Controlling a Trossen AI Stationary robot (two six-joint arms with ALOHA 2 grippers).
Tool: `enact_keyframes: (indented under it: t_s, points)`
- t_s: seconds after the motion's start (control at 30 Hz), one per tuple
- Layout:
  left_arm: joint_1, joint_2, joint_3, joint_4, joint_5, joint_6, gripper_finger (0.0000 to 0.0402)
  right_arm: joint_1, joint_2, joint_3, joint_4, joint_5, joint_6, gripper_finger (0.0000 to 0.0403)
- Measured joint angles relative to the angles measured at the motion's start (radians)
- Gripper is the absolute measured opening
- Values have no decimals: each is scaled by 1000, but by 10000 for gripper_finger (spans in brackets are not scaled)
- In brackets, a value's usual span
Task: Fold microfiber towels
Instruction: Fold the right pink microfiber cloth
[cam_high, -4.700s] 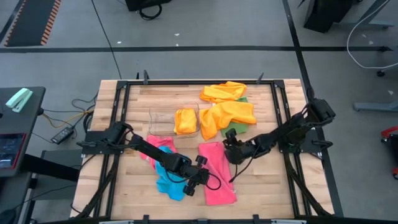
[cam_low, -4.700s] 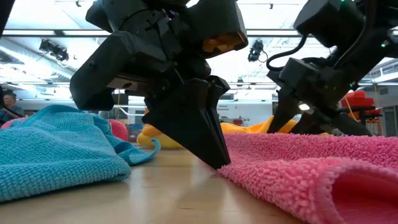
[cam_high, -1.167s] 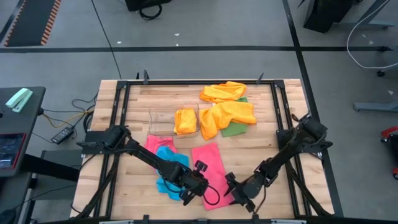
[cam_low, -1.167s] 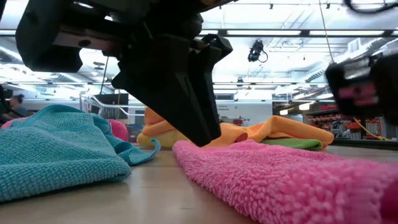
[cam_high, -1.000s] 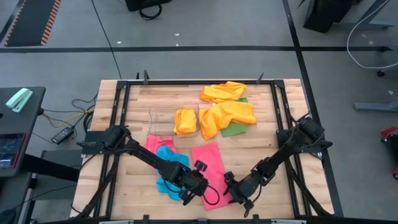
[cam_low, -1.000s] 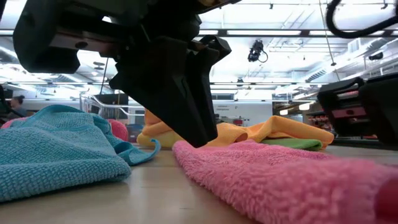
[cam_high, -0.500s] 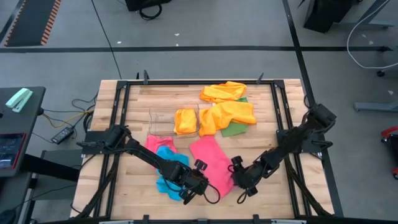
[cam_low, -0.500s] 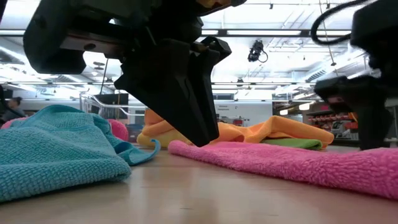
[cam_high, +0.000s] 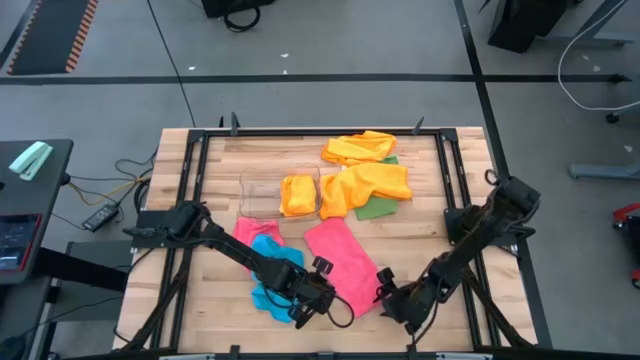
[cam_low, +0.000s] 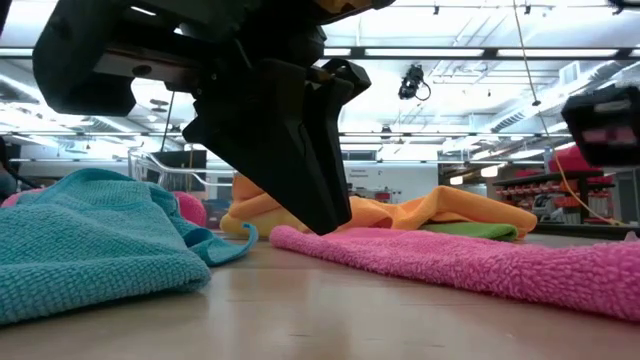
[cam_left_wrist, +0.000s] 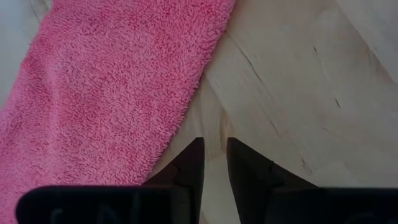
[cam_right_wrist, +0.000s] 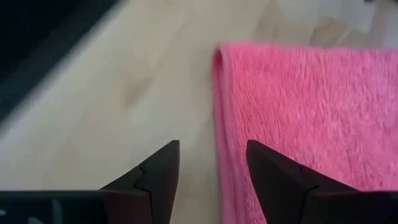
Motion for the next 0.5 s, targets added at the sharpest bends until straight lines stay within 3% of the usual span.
enact_keyframes:
  t_s: [0.1,0.3,0.5]
  points:
    - [0,0,0,3,0,0,76,-11,31,3,6,30,-1,195]
    - [1,0,0,4,0,-3,79,-53,29,4,-3,-20,37,186]
    - [1,0,0,2,0,-4,72,-98,32,6,-38,-84,73,123]
